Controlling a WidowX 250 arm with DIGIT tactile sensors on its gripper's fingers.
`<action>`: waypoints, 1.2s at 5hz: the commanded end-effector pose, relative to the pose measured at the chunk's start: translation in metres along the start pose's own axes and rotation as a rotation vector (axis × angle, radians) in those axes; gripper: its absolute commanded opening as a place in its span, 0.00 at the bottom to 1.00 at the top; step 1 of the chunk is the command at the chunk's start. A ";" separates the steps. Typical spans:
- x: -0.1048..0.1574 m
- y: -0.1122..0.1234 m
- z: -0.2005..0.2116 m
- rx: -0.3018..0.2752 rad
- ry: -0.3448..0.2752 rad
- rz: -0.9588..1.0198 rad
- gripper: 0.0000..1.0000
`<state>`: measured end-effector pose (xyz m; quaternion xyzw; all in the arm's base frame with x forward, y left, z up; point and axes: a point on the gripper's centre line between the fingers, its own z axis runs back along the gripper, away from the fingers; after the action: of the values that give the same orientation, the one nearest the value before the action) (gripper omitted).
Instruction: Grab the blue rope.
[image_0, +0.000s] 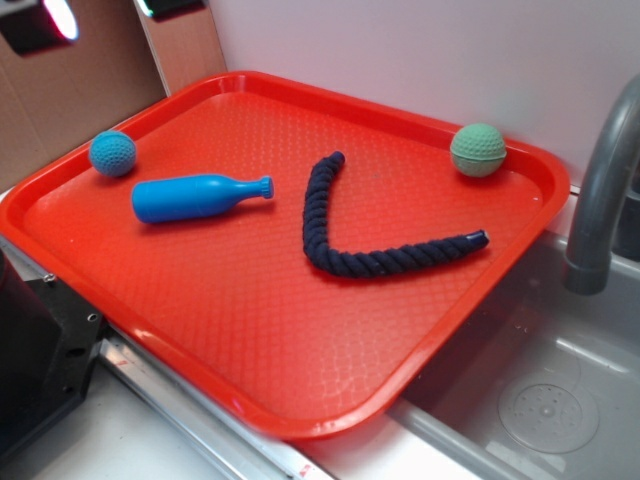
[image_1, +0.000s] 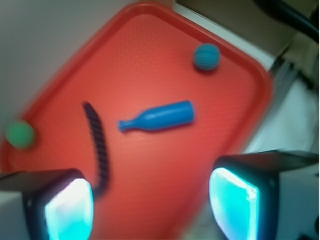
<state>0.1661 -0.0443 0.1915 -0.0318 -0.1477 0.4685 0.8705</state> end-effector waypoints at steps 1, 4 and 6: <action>0.004 -0.042 -0.059 0.035 0.033 0.061 1.00; -0.012 -0.052 -0.138 0.108 0.067 -0.082 1.00; -0.023 -0.049 -0.178 0.126 0.121 -0.155 1.00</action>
<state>0.2408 -0.0804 0.0201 0.0120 -0.0583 0.4041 0.9128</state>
